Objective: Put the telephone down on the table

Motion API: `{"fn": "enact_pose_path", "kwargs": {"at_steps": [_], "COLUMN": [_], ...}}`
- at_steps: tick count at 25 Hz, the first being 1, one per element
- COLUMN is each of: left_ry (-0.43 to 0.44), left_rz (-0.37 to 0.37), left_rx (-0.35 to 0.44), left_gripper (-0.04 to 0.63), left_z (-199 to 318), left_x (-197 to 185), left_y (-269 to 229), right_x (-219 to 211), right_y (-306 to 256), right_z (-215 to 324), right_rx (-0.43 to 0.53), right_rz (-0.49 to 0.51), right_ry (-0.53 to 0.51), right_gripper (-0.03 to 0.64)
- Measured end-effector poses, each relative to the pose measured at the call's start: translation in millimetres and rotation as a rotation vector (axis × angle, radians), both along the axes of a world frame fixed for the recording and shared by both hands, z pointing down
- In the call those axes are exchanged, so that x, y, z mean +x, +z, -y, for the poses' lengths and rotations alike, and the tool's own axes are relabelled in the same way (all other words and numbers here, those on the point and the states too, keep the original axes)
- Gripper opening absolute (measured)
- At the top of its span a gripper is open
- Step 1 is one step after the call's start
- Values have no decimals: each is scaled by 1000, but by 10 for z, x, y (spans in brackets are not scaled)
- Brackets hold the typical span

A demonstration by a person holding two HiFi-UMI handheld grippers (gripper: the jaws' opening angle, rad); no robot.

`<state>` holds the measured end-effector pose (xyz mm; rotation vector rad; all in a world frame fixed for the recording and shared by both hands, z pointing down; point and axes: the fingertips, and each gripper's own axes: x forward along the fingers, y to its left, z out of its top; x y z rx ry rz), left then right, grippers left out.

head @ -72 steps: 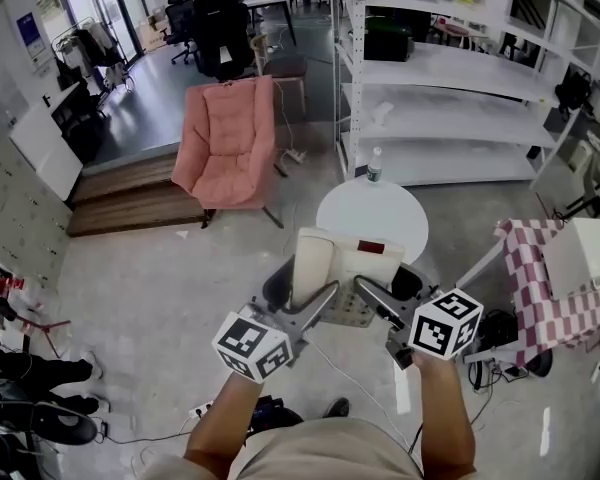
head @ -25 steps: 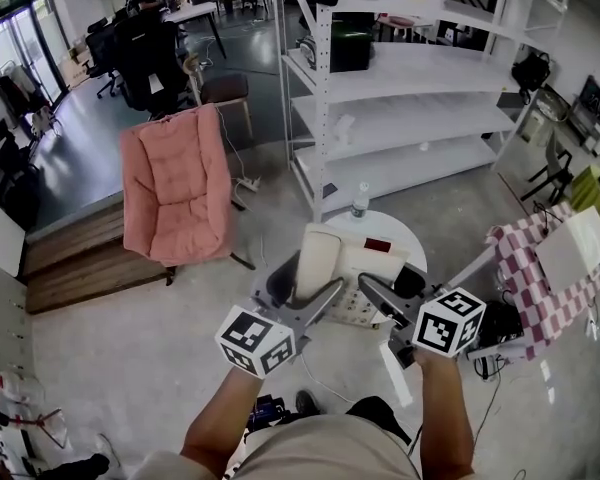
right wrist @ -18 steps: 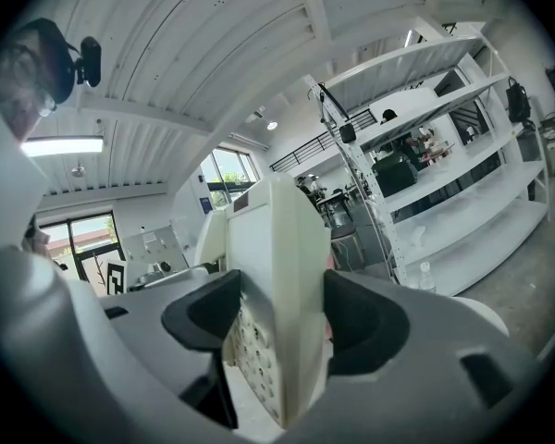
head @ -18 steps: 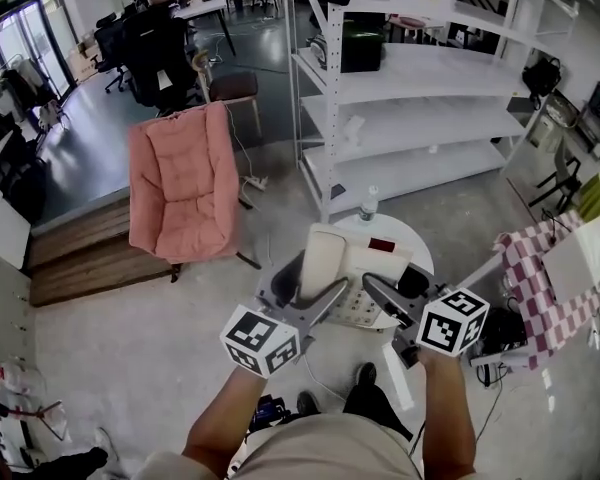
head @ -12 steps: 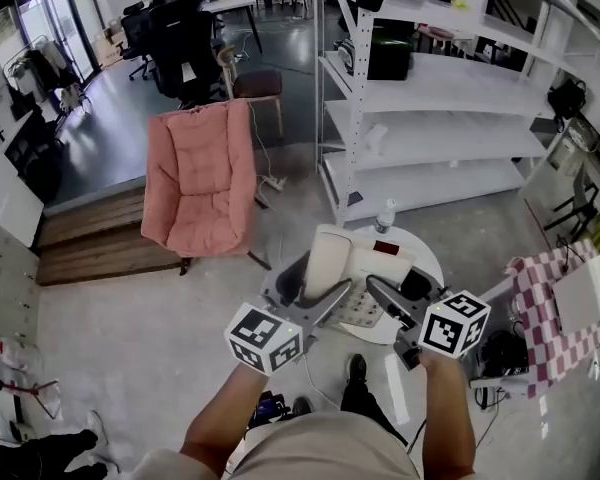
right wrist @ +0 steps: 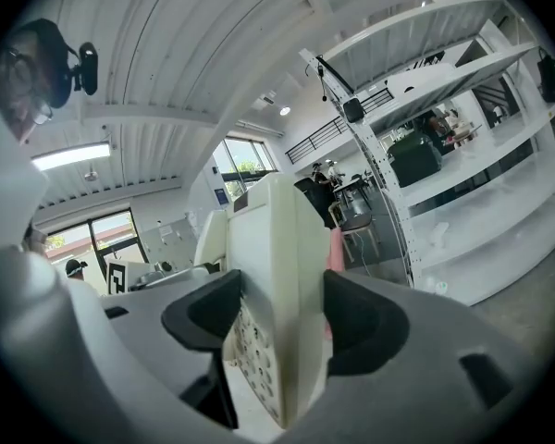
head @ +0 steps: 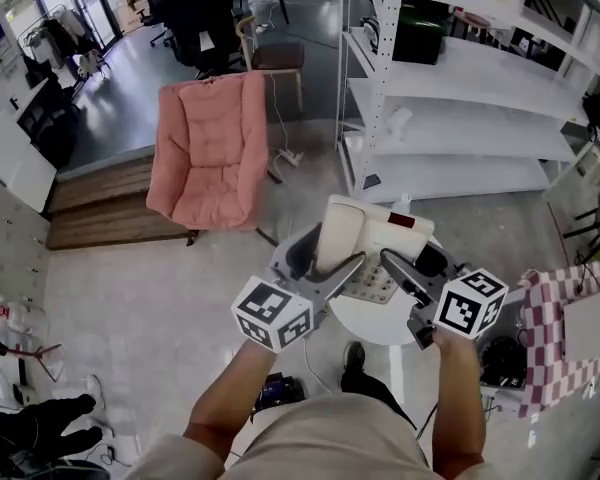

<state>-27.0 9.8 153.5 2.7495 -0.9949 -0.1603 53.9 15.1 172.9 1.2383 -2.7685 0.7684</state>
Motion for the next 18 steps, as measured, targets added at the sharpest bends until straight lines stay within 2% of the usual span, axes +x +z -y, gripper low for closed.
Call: {"fn": "enact_pose_path", "kwargs": {"at_steps": [18], "left_ry": [-60], "left_rz": [45], "left_rx": [-197], "left_gripper": [334], "left_z": [784], "left_x": [59], "left_y": [1000], "right_x": [56], "right_y": [1002], "right_z": [803], "right_rx": [-174], "right_rz": [41], "right_ry": [-52], "right_gripper": [262]}}
